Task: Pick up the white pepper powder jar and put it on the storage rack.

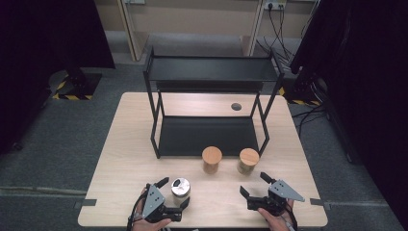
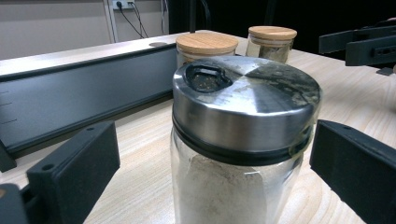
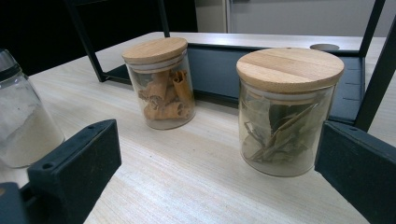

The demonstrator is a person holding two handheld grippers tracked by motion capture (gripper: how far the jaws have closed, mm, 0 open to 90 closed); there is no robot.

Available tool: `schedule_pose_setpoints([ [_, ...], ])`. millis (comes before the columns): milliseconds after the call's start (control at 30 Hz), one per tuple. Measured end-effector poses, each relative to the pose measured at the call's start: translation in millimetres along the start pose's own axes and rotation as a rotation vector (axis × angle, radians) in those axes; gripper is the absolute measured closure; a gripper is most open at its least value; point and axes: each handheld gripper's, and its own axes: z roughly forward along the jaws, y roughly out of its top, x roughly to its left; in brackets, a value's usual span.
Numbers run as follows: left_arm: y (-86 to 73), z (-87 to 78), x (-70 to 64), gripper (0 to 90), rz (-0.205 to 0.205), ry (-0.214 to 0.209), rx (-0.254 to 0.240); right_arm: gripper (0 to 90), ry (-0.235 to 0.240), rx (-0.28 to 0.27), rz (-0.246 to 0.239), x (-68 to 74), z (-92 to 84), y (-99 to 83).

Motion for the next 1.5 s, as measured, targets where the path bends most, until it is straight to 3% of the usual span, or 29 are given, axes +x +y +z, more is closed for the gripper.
schedule_pose_setpoints([
  [1067, 0.5, 2.8, -0.4, 2.8, 0.002, 0.002, -0.004, 0.7, 0.011, -0.001, 0.008, -1.1, 0.0, -0.3],
  [1233, 2.0, 5.8, -2.3, 8.2, 0.017, -0.010, 0.017, 0.8, 0.013, -0.002, 0.008, -0.9, 0.0, -0.4],
  [1500, 3.3, 7.6, 1.0, 21.2, 0.007, -0.037, 0.033, 1.0, 0.017, -0.005, 0.008, -1.3, -0.4, -0.5],
])
